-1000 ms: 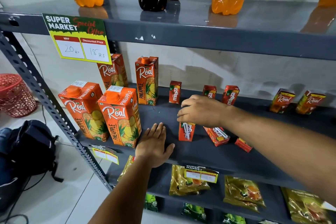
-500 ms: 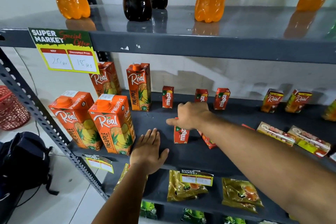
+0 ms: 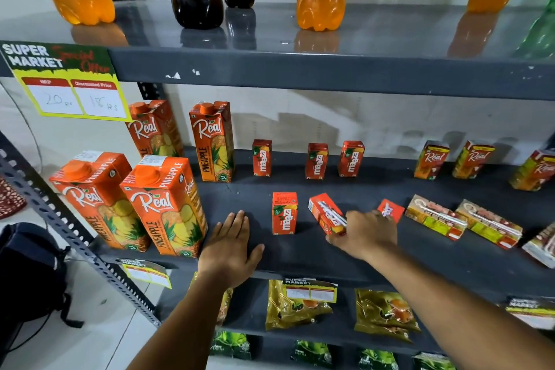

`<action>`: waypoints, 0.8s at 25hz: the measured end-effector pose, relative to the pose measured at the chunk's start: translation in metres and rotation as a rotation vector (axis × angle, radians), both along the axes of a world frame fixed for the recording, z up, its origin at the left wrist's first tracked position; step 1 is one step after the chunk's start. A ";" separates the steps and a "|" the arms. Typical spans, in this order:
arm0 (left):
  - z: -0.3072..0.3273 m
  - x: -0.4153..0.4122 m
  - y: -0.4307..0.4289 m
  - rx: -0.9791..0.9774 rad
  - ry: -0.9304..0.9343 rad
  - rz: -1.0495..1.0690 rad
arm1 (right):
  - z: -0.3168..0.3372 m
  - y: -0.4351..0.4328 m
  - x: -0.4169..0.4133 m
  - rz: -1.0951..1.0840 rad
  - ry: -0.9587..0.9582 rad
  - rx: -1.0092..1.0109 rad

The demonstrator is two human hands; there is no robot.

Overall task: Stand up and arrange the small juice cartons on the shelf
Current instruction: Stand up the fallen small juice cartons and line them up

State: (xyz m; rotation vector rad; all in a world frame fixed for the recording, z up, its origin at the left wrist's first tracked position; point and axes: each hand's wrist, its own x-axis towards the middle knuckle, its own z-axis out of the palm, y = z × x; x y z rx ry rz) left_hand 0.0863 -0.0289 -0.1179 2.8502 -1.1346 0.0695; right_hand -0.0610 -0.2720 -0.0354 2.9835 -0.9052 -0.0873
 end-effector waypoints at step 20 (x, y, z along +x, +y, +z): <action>0.001 -0.001 -0.002 0.021 -0.003 0.023 | 0.083 -0.025 0.052 1.080 0.086 -0.519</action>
